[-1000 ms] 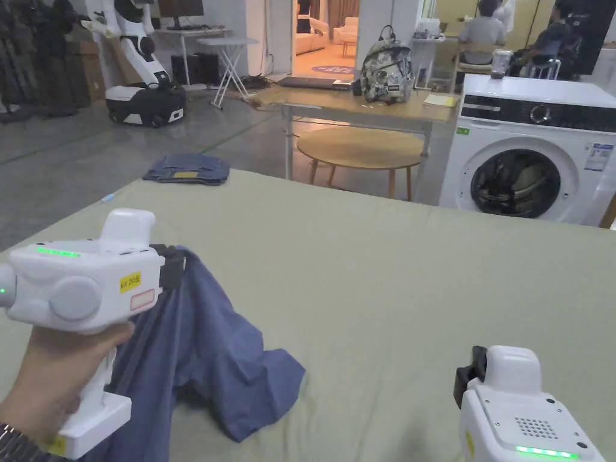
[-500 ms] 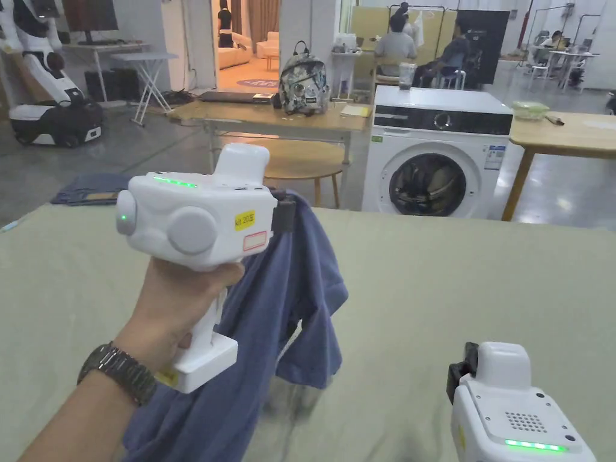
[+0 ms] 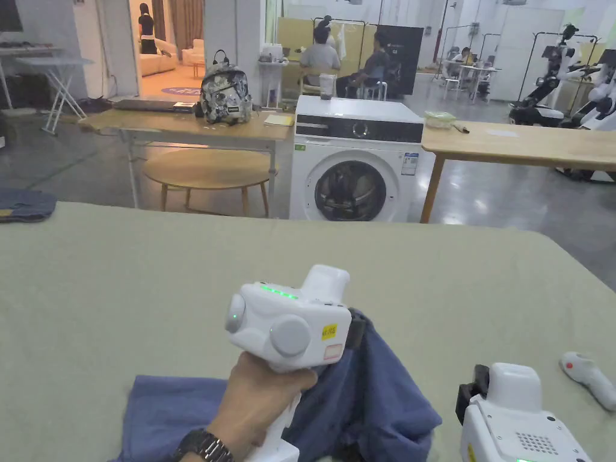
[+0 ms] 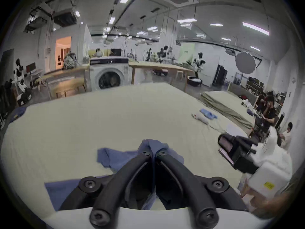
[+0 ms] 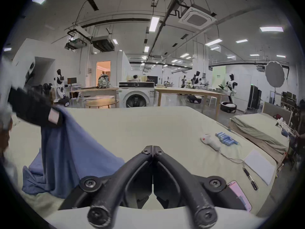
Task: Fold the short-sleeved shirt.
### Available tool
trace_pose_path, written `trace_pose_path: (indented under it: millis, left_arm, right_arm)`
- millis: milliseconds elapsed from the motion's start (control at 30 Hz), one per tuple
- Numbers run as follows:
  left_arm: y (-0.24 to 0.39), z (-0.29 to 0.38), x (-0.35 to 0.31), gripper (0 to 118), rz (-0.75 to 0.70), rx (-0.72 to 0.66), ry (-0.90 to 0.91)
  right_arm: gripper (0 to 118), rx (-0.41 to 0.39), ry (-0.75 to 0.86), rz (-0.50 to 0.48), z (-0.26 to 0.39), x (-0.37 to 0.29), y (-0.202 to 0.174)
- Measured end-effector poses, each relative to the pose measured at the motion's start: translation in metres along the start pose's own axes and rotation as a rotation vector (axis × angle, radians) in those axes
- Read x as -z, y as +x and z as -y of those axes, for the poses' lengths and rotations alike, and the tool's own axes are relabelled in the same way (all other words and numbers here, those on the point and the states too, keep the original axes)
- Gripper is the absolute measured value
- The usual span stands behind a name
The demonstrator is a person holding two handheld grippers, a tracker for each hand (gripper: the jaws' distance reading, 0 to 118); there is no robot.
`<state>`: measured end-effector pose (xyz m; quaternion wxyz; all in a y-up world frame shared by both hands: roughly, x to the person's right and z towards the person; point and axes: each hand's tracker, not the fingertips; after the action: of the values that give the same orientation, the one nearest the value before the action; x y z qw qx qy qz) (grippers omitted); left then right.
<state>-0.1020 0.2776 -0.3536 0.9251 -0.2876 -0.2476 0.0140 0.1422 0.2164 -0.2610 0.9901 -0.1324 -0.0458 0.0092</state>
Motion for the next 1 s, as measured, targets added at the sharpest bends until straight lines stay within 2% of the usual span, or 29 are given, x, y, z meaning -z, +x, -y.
trace_pose_path:
  millis: [100,133,167,200,267,300,333,600,667,767,833,933,1000]
  left_arm:
    - [0.000,0.022,0.007,0,0.013,-0.036,-0.016]
    - [-0.001,0.028,0.006,3,0.011,-0.050,-0.015]
    - [-0.003,0.031,0.005,13,0.009,-0.057,-0.013]
    - [-0.004,0.035,0.002,28,-0.008,-0.065,-0.006]
    - [-0.009,0.038,-0.005,66,-0.050,-0.073,0.005]
    - [-0.013,0.038,-0.011,76,-0.104,-0.084,0.016]
    - [-0.016,0.039,-0.017,76,-0.154,-0.095,0.020]
    - [-0.048,0.059,-0.085,74,-0.266,-0.101,0.147]
    - [-0.054,0.068,-0.103,56,-0.307,-0.091,0.185]
    - [-0.064,0.083,-0.124,42,-0.387,-0.080,0.206]
    - [-0.073,0.093,-0.136,21,-0.456,-0.085,0.227]
    - [-0.087,0.104,-0.150,0,-0.512,-0.120,0.238]
    - [-0.094,0.108,-0.158,0,-0.573,-0.149,0.247]
  right_arm:
    - [0,0.004,-0.012,0.014,0.004,-0.001,0.008]
    - [0,0.008,-0.018,0.016,0.005,0.000,0.009]
    - [0,0.011,-0.024,0.016,0.006,0.000,0.010]
    - [0,0.014,-0.029,0.014,0.007,0.000,0.010]
    - [0,0.016,-0.035,0.011,0.008,0.000,0.008]
    - [0,0.015,-0.037,0.007,0.008,-0.001,0.006]
    - [0,0.013,-0.039,0.000,0.008,-0.001,0.004]
    - [0,-0.001,-0.013,-0.080,-0.001,0.001,-0.022]
    - [0,0.005,-0.010,-0.101,-0.006,0.001,-0.031]
    - [0,0.007,0.000,-0.127,-0.012,0.001,-0.045]
    - [0,0.003,0.005,-0.139,-0.016,0.002,-0.053]
    - [0,0.001,0.015,-0.158,-0.021,0.003,-0.062]
    - [0,-0.006,0.024,-0.165,-0.023,0.003,-0.068]
